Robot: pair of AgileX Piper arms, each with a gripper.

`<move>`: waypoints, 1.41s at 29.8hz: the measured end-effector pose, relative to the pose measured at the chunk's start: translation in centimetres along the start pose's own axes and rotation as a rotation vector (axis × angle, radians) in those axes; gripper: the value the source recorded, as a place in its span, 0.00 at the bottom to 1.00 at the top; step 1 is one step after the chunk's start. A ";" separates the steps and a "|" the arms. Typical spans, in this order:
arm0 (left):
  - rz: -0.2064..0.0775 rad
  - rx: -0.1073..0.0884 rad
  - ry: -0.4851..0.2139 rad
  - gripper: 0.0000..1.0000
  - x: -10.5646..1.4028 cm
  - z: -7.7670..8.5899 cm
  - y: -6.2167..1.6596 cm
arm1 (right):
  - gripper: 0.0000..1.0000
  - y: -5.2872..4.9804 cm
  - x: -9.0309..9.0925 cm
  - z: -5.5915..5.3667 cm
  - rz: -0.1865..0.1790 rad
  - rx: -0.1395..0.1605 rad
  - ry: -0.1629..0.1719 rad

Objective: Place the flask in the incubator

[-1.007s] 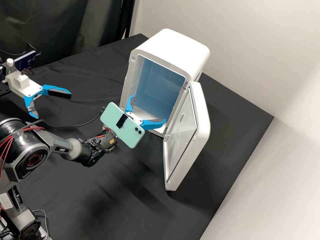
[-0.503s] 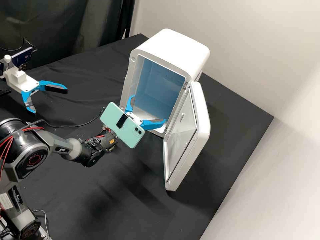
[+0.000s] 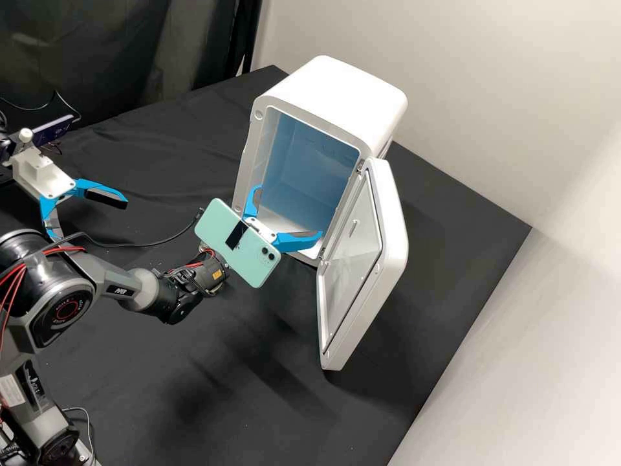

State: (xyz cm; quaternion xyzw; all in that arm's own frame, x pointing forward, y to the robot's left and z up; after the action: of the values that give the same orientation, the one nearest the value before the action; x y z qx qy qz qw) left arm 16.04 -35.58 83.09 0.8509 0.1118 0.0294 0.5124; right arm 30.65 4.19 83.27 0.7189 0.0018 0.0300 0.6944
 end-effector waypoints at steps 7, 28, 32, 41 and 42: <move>-0.024 -0.003 0.039 1.00 0.0 -0.8 -0.49 | 1.00 0.0 0.0 0.0 0.000 0.000 0.000; -0.026 -0.007 0.058 1.00 -0.2 -1.4 -0.52 | 1.00 0.0 0.0 0.0 0.000 0.000 0.000; -0.008 -0.003 0.083 1.00 -0.5 -1.7 -0.24 | 1.00 0.0 0.0 0.0 0.000 0.000 0.000; 0.057 0.007 0.178 1.00 -1.4 -3.3 0.90 | 1.00 0.0 0.0 0.0 0.000 0.000 0.000; 0.061 0.004 0.182 1.00 -1.4 -3.4 1.00 | 1.00 0.0 0.0 0.0 0.000 0.000 0.000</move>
State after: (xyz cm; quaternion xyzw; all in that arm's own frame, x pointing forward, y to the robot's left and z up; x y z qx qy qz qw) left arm 14.30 -33.42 85.65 0.8489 0.1319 0.1221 0.4971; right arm 30.65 4.19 83.27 0.7189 0.0018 0.0300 0.6944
